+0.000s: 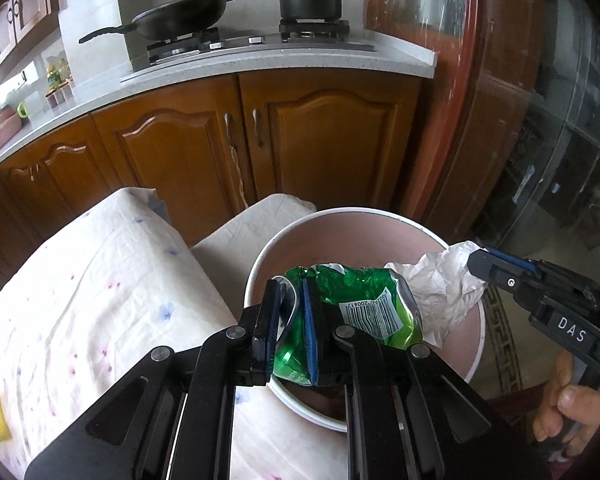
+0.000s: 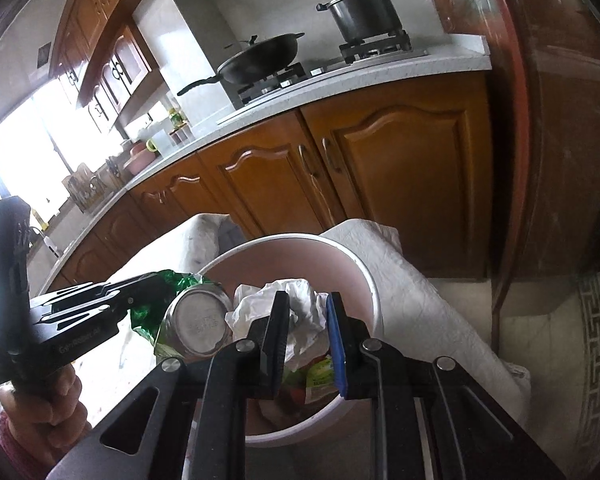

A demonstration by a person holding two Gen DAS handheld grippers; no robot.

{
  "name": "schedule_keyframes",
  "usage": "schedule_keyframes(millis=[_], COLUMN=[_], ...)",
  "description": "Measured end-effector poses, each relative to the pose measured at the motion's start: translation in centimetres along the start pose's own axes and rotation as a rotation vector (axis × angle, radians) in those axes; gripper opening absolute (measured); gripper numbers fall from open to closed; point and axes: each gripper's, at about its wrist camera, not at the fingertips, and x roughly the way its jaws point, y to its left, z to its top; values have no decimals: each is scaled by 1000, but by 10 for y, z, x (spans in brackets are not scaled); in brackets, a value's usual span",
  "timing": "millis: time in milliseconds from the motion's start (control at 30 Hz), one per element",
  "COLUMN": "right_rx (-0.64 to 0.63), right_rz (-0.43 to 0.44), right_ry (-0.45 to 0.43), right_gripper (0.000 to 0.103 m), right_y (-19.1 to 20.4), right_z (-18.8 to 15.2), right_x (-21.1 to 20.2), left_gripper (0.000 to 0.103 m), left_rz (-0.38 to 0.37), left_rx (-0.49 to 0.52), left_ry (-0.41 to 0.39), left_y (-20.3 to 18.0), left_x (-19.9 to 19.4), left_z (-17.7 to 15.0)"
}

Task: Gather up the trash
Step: 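Open the left tool to drop the can while the right tool drops the bag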

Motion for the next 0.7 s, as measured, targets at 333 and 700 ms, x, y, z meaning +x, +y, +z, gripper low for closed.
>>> schedule_keyframes(millis=[333, 700], right_rx=[20, 70], right_rz=[29, 48], right_ry=[14, -23], right_gripper=[31, 53], right_y=[-5, -7], right_z=[4, 2], right_x=[2, -7], left_gripper=[41, 50], left_rz=[-13, -26], left_rx=[-10, -112], left_ry=[9, -8], left_y=[-1, 21], left_x=[0, -13], left_z=[3, -12])
